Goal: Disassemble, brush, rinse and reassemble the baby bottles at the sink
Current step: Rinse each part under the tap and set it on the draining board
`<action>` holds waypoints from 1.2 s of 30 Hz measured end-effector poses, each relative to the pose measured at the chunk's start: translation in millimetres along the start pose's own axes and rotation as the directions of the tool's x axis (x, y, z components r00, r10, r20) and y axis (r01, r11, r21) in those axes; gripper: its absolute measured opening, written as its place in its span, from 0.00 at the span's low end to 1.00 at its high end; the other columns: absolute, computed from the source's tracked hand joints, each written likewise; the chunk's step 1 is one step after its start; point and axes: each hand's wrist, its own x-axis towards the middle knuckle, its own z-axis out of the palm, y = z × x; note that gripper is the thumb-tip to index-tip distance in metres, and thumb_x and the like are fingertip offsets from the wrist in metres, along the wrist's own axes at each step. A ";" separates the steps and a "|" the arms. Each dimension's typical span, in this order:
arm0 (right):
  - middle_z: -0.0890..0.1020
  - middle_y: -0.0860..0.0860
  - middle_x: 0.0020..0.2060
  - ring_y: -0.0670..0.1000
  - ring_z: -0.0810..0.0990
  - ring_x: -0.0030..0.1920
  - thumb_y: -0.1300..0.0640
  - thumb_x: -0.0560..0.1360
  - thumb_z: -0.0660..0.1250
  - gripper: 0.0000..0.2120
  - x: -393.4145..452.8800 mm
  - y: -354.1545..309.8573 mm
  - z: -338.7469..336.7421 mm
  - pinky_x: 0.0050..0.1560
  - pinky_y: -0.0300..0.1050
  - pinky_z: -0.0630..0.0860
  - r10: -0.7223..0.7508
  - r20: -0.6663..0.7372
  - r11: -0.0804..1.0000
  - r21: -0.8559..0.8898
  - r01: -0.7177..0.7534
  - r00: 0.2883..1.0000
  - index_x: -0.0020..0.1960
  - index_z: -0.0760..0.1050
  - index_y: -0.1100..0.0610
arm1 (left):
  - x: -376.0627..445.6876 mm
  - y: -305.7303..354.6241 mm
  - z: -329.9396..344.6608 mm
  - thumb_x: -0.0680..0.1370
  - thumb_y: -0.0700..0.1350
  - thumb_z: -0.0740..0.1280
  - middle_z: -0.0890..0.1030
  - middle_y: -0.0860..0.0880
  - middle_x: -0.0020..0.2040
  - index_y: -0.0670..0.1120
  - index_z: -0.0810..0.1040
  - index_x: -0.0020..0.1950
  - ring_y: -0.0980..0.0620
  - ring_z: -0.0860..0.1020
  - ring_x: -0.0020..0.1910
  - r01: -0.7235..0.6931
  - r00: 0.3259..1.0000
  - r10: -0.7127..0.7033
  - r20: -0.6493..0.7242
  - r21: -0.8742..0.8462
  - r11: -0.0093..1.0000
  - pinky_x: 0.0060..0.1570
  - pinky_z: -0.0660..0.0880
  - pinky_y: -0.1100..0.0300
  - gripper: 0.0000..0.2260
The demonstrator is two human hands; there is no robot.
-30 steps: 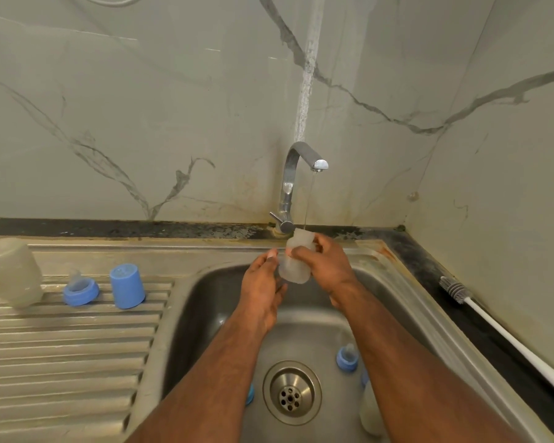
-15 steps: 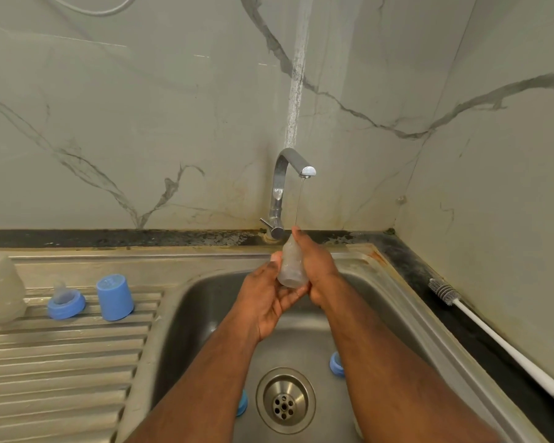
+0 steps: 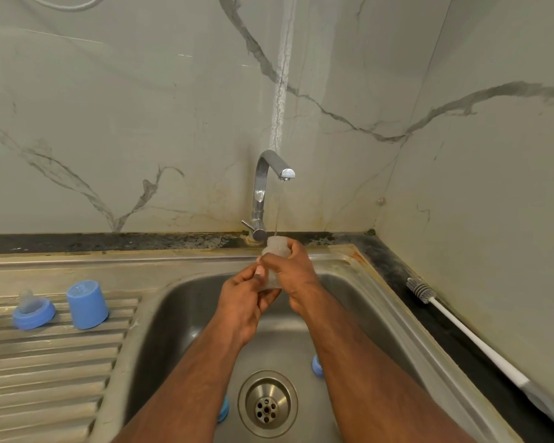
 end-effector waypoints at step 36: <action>0.75 0.42 0.47 0.45 0.76 0.49 0.51 0.69 0.78 0.23 -16.9 2.1 -5.6 0.47 0.38 0.73 -0.287 0.076 0.772 -0.572 0.278 0.955 0.60 0.72 0.48 | 8.4 3.2 -7.7 0.85 0.52 0.62 0.81 0.47 0.62 0.49 0.79 0.67 0.48 0.78 0.63 0.024 0.961 0.011 -0.277 0.120 0.992 0.67 0.73 0.47 0.14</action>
